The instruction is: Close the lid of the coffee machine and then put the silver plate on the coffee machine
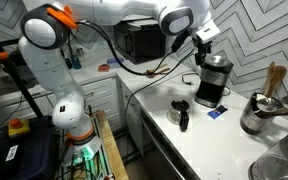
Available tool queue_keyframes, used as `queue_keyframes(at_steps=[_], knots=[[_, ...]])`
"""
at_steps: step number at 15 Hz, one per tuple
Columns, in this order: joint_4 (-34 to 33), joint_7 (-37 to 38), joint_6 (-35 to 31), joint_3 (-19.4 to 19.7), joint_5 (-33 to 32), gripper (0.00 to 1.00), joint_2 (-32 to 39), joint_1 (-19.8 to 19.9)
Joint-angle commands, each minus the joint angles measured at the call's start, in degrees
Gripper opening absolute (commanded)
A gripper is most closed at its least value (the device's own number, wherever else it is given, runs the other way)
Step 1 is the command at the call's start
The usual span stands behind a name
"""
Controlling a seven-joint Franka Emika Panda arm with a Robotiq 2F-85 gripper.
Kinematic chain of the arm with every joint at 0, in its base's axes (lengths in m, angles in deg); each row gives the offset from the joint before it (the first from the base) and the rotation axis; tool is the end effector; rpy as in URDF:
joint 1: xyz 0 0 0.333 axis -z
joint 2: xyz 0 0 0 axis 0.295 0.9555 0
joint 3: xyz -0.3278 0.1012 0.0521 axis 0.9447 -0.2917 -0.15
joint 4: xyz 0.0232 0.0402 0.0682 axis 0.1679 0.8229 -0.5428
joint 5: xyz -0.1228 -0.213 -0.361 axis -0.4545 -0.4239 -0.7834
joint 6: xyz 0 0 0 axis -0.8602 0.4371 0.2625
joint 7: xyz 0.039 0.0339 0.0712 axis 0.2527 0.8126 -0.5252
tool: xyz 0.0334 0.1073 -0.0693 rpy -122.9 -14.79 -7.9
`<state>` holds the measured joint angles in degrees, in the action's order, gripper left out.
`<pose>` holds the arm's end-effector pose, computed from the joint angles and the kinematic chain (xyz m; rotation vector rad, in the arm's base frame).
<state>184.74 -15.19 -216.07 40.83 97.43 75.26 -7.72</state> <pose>0.5982 -0.1763 0.6261 -2.3834 1.4165 -0.6541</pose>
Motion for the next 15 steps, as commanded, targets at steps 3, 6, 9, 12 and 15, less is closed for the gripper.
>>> queue_keyframes(at_steps=[3,6,9,12,15], knots=[[-8.81,-3.80,15.94,-1.51,-12.66,1.00,-0.87,-0.47],[-13.30,-7.91,21.30,-3.12,-17.03,1.00,-0.16,-1.60],[-15.82,-11.98,22.57,-4.84,-20.94,1.00,0.14,-2.69],[-16.82,-13.62,21.51,-6.22,-24.48,1.00,0.02,-3.65],[-17.68,-13.02,20.87,-7.51,-27.44,1.00,-0.05,-4.55]])
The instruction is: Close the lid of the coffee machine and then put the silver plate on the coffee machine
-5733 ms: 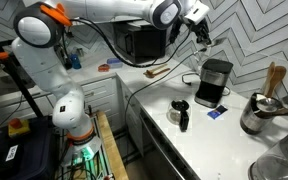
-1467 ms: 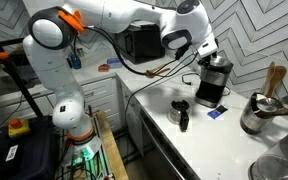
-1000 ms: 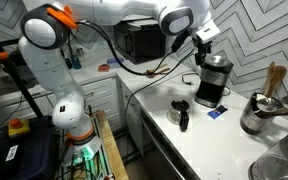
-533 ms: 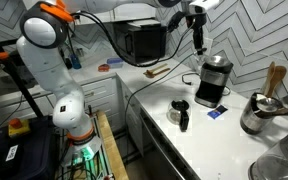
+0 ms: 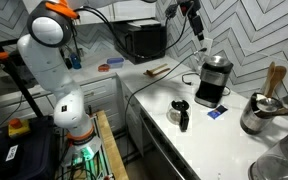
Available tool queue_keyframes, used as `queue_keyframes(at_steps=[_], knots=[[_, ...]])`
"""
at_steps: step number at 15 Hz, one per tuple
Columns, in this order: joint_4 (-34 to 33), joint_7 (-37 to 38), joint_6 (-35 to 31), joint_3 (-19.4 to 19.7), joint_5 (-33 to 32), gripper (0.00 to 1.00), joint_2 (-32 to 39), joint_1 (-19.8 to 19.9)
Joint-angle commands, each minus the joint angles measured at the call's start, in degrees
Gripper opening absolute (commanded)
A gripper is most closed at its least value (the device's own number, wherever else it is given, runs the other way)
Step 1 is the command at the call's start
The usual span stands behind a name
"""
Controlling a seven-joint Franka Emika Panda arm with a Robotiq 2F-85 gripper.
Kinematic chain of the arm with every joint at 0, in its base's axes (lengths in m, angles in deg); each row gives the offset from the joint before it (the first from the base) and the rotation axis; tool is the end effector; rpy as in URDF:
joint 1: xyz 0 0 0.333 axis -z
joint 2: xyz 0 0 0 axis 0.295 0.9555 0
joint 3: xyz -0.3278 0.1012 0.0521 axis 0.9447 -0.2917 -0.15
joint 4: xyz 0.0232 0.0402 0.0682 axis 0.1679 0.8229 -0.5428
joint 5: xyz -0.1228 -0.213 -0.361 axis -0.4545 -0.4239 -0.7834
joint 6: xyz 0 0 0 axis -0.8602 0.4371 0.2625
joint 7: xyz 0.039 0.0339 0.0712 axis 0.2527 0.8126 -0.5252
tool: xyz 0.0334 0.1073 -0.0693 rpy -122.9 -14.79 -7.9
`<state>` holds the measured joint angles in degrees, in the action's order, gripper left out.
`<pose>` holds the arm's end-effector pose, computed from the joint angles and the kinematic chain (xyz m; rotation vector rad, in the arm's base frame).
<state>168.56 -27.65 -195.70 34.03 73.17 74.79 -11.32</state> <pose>0.5872 -0.0897 0.7439 2.8047 -0.8103 0.7114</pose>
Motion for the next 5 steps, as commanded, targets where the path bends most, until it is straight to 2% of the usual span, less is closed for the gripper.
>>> queue_keyframes(at_steps=[1,5], knots=[[-0.77,-0.03,0.24,-0.01,-0.94,1.00,0.21,-0.68],[-1.32,-0.03,0.25,-0.56,-2.10,1.00,0.27,-1.12]])
